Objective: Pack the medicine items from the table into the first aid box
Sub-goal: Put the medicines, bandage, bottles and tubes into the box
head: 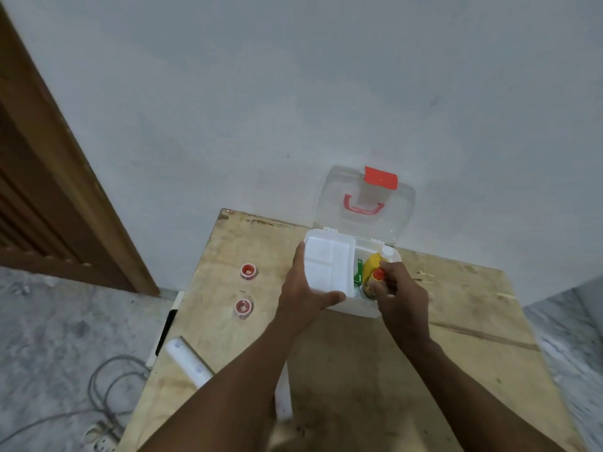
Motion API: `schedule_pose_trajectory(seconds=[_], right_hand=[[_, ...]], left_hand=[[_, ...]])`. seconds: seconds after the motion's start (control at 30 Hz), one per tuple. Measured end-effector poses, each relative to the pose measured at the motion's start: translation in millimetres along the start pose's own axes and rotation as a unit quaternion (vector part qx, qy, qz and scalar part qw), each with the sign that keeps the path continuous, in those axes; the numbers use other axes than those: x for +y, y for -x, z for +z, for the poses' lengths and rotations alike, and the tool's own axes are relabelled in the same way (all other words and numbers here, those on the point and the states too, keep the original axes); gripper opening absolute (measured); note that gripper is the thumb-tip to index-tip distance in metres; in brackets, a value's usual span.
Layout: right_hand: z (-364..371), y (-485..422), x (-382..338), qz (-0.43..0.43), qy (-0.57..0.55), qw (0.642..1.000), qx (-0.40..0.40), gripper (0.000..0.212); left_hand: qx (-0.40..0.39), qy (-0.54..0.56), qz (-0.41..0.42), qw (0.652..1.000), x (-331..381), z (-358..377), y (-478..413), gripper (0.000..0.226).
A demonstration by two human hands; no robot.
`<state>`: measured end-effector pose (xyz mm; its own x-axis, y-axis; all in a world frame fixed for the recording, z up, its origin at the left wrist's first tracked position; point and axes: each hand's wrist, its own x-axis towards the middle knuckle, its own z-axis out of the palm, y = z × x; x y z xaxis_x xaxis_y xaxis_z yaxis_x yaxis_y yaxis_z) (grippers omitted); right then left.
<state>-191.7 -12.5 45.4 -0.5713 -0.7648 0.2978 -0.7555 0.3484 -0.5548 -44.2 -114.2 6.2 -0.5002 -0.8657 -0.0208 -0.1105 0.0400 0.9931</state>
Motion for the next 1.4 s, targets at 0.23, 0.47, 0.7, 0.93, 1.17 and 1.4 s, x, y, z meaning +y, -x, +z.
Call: schedule_pose_trajectory(seconds=[0.23, 0.47, 0.7, 0.93, 1.17, 1.4], right_hand=[[11, -2, 0, -0.005, 0.042, 0.999, 0.02, 0.011], [13, -5, -4, -0.01, 0.068, 0.996, 0.05, 0.008], [14, -2, -7, -0.006, 0.086, 0.995, 0.055, 0.01], [13, -8, -8, -0.014, 0.11, 0.992, 0.054, 0.008], [9, -7, -13, -0.014, 0.104, 0.994, 0.045, 0.01], [12, -19, -7, -0.011, 0.129, 0.991, 0.016, 0.009]], left_hand=[[0.008, -0.027, 0.002, 1.0, -4, 3, -2, 0.098], [0.008, -0.013, 0.003, 1.0, -6, 3, -4, 0.099], [0.002, -0.01, 0.019, 1.0, -14, 4, -6, 0.102], [0.001, -0.01, 0.041, 0.999, -9, 2, -5, 0.091], [-0.001, -0.02, 0.05, 0.999, -10, 2, -5, 0.095], [0.001, -0.024, 0.05, 0.998, -5, 2, -3, 0.092]])
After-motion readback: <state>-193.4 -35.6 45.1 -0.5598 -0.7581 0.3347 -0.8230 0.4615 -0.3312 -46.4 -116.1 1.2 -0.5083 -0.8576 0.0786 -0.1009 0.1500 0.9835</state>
